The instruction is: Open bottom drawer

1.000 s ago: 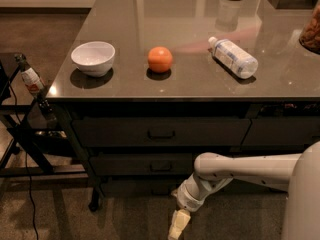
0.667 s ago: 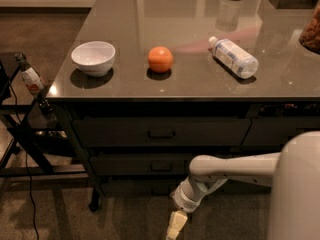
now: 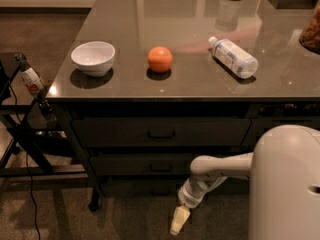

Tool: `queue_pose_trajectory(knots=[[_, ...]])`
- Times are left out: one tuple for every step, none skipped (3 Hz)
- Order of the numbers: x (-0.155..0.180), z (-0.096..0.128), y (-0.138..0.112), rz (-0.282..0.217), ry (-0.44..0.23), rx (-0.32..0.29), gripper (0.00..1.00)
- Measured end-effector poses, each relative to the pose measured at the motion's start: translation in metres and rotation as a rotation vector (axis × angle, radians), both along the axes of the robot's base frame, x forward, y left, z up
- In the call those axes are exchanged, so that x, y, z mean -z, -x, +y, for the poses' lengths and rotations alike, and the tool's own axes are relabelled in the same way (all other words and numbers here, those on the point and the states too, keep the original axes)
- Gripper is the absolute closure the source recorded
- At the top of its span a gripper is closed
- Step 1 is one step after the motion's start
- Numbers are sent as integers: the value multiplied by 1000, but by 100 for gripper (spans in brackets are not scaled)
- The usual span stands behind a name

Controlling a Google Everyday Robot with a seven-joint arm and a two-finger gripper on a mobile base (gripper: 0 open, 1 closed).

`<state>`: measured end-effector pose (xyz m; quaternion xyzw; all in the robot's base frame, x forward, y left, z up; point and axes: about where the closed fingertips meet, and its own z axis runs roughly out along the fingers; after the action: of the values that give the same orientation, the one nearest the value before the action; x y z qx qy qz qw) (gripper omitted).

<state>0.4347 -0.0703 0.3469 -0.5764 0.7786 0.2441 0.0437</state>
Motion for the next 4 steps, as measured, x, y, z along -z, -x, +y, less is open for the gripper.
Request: queue_pose_trajectory(knots=[[20, -20, -14, 1, 42, 31, 0], [20, -20, -14, 1, 42, 31, 0], [37, -16, -11, 21, 47, 35, 0], [69, -15, -20, 24, 57, 66, 0]])
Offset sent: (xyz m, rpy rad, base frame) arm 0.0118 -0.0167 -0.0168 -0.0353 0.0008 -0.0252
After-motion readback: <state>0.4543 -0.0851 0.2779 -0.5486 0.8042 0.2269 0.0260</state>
